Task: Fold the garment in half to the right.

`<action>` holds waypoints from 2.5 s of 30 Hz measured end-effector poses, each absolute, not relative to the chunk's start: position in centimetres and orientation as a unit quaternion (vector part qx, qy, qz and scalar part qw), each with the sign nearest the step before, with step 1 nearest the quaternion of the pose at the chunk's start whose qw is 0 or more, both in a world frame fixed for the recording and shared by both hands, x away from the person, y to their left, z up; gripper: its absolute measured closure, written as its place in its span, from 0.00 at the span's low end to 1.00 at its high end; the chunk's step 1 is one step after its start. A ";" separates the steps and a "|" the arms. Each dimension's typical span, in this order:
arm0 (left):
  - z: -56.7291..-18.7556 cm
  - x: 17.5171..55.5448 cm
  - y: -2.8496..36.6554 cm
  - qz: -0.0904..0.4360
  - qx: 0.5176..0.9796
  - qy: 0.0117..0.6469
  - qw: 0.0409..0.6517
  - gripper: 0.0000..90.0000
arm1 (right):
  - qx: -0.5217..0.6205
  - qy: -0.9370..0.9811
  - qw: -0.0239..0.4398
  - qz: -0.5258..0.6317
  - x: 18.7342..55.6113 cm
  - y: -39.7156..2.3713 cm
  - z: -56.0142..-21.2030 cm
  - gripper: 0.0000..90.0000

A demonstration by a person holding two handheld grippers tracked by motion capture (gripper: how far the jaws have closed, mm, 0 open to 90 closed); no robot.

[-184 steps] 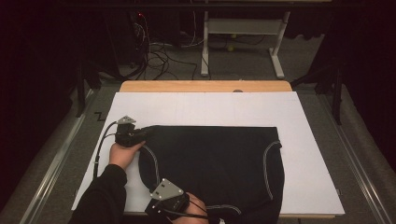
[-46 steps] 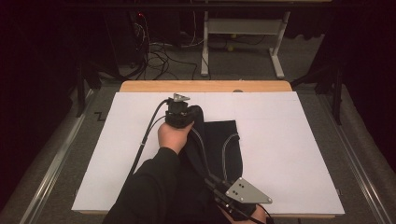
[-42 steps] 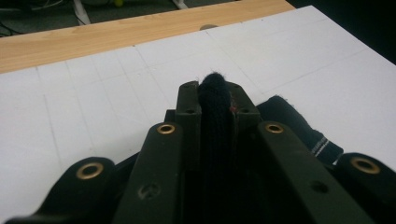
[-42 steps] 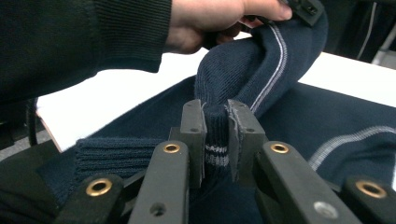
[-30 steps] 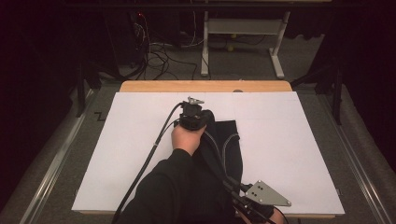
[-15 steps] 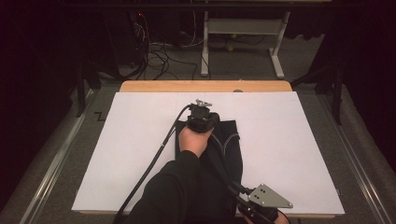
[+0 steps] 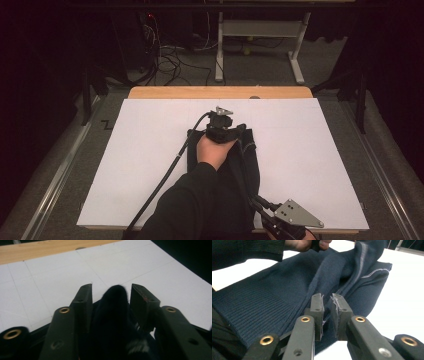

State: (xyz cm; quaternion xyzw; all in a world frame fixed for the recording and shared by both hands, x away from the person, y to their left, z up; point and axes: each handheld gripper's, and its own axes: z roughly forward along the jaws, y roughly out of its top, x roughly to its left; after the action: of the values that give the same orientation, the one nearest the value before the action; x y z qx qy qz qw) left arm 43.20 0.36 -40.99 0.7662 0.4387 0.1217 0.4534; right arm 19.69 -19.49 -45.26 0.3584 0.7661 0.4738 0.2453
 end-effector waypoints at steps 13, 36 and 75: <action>-40.2 41.3 3.5 0.132 0.778 0.393 0.472 0.36 | 0.357 0.762 0.252 0.479 19.7 -19.4 -45.1 0.91; -43.5 33.1 19.7 0.159 0.756 0.422 0.475 0.00 | 0.346 0.769 0.248 0.476 21.8 -17.8 -45.1 1.00; -46.6 29.3 23.9 0.181 0.758 0.405 0.479 0.00 | 0.479 0.763 0.252 0.353 32.9 -20.9 -47.2 1.00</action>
State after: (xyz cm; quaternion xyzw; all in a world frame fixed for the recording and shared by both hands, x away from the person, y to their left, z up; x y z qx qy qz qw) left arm 29.32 23.92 -46.58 0.7577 0.4048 0.1809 0.4788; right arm 32.89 -20.92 -47.17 0.4791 0.7632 0.3529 0.2520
